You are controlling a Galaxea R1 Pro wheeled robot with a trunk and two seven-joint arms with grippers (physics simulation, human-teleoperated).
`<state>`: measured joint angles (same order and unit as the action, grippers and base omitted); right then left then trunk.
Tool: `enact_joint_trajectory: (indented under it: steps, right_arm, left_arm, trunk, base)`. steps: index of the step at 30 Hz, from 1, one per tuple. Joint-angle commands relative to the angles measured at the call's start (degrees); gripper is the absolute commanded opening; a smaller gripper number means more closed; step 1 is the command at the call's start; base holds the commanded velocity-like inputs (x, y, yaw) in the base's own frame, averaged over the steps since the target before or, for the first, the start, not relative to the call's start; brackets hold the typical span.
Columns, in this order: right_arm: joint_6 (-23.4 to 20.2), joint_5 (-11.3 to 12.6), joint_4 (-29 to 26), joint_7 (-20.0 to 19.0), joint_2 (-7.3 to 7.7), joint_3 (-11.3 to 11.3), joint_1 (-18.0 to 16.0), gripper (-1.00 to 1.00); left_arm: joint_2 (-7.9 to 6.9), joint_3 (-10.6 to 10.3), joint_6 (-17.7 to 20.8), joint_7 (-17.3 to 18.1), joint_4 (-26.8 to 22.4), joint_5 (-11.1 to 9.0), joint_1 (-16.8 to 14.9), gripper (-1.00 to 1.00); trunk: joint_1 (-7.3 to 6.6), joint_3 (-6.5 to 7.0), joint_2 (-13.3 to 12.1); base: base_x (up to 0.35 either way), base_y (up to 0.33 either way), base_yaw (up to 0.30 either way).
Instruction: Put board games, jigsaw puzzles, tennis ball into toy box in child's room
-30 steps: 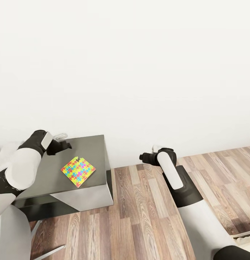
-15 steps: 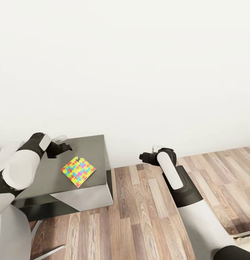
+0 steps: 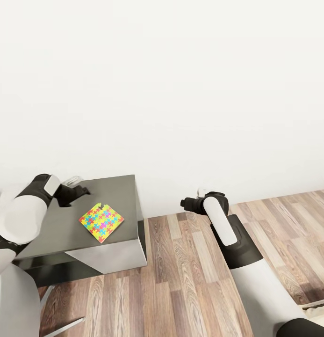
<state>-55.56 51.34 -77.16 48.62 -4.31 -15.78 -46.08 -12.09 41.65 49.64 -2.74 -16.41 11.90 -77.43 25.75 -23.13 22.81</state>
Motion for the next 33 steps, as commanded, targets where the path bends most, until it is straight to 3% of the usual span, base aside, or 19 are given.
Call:
enact_joint_trajectory:
  steps: [1,7,14,26,33]
  right_arm:
    - [-0.2,0.5,-0.1,0.6,0.0,0.0,-0.1,1.0]
    - [-0.2,0.6,-0.1,0.6,0.06,0.0,-0.1,1.0]
    - [-0.2,0.6,-0.1,0.6,0.16,0.0,-0.1,1.0]
    - [-0.2,0.7,-0.1,0.6,0.16,0.0,-0.1,1.0]
    - [-0.2,0.7,-0.1,0.6,0.05,0.0,1.3,1.0]
  left_arm:
    - [-0.23,0.6,0.2,-0.1,0.0,0.2,-0.1,1.0]
    - [-1.88,1.8,0.2,-0.1,0.0,0.1,0.1,1.0]
    - [-3.88,6.5,0.1,-0.3,0.0,0.2,0.4,1.0]
    - [-4.32,9.1,-0.2,-0.6,0.2,0.1,3.3,1.0]
    - [-3.88,13.7,-0.6,-0.7,0.2,0.2,4.3,1.0]
  trunk:
    - [0.04,-0.1,0.1]
    - [0.04,-0.1,0.1]
    - [0.04,-0.1,0.1]
    - [0.04,-0.1,0.1]
    - [0.04,-0.1,0.1]
  base:
    - [0.0,0.0,0.0]
    - [0.0,0.0,0.0]
    - [0.0,0.0,0.0]
    - [0.0,0.0,0.0]
    - [0.0,0.0,0.0]
